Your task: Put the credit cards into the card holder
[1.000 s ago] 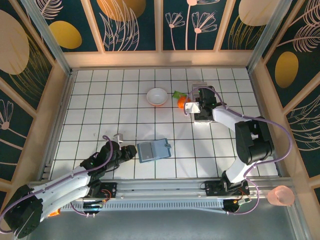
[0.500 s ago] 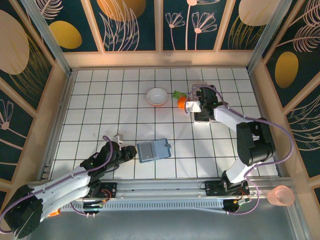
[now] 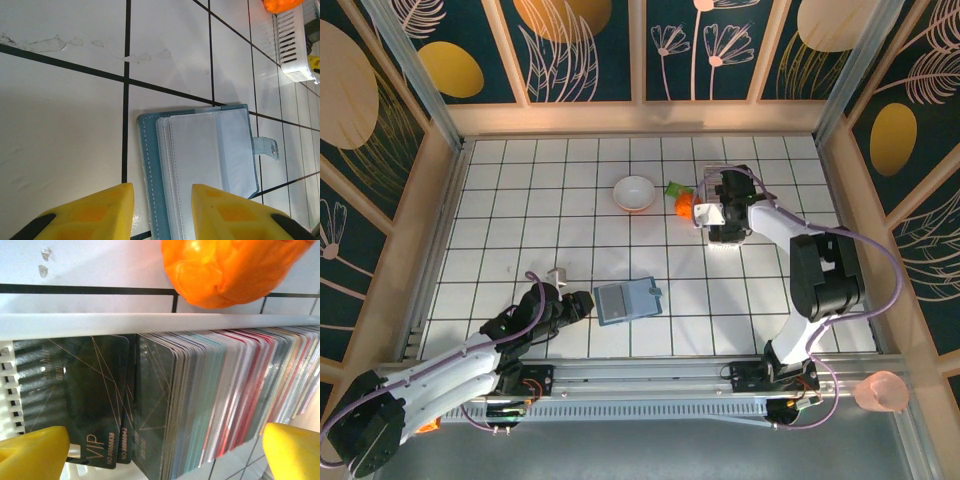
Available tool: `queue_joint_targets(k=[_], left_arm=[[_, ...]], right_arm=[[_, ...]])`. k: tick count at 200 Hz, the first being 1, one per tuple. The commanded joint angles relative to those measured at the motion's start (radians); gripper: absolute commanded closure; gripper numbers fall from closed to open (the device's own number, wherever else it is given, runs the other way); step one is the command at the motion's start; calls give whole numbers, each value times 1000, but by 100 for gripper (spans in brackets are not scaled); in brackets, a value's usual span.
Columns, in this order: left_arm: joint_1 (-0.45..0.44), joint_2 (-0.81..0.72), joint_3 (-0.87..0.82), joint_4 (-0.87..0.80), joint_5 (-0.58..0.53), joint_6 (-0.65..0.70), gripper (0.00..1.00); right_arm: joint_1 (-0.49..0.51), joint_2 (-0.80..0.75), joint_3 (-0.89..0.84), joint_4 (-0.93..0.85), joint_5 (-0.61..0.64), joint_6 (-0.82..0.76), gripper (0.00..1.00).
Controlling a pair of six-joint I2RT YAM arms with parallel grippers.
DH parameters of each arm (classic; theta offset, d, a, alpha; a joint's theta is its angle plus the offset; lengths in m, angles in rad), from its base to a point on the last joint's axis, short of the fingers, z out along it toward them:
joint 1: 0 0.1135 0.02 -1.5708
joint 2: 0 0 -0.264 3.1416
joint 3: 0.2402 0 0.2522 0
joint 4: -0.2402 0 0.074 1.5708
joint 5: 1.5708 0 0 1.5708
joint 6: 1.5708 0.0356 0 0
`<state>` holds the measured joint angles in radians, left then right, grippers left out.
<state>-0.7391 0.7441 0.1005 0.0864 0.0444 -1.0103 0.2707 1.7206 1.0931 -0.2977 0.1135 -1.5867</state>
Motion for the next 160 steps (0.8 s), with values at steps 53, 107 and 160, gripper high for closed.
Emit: queue_joint_targets(k=[53, 107, 160], left_arm=[[-1, 3, -18, 14, -7, 6, 66], [-2, 23, -21, 33, -2, 2, 67], [-1, 16, -23, 33, 0, 1, 69]], right_arm=[[-5, 123, 74, -12, 22, 30, 1], [-4, 113, 53, 64, 50, -6, 33], [-6, 78, 30, 94, 57, -20, 46]])
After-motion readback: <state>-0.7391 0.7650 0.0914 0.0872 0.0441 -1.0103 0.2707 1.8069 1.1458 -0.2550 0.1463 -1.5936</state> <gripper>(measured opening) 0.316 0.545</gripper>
